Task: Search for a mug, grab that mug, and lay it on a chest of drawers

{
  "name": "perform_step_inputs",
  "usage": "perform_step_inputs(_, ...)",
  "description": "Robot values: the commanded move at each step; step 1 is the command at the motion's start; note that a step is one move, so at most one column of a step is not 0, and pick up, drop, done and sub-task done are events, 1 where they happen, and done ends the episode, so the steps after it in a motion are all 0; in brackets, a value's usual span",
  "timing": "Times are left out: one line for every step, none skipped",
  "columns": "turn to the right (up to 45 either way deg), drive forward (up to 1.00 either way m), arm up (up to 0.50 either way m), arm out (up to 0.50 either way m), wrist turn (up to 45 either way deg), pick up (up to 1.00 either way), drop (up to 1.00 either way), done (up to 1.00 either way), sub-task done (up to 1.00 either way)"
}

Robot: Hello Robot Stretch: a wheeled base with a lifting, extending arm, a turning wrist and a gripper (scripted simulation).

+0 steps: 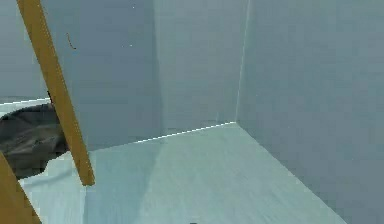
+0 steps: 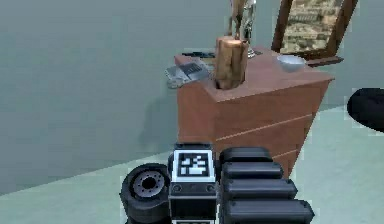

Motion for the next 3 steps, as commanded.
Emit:
perform_step_inputs(0.0,0.55,0.00,0.00,0.0,0.00,0.00,0.00,0.00)
perform_step_inputs(-42.0,0.00,0.00,0.00,0.0,0.00,0.00,0.00,0.00)
perform_step_inputs(0.0,0.40,0.00,0.00,0.0,0.00,0.00,0.00,0.00)
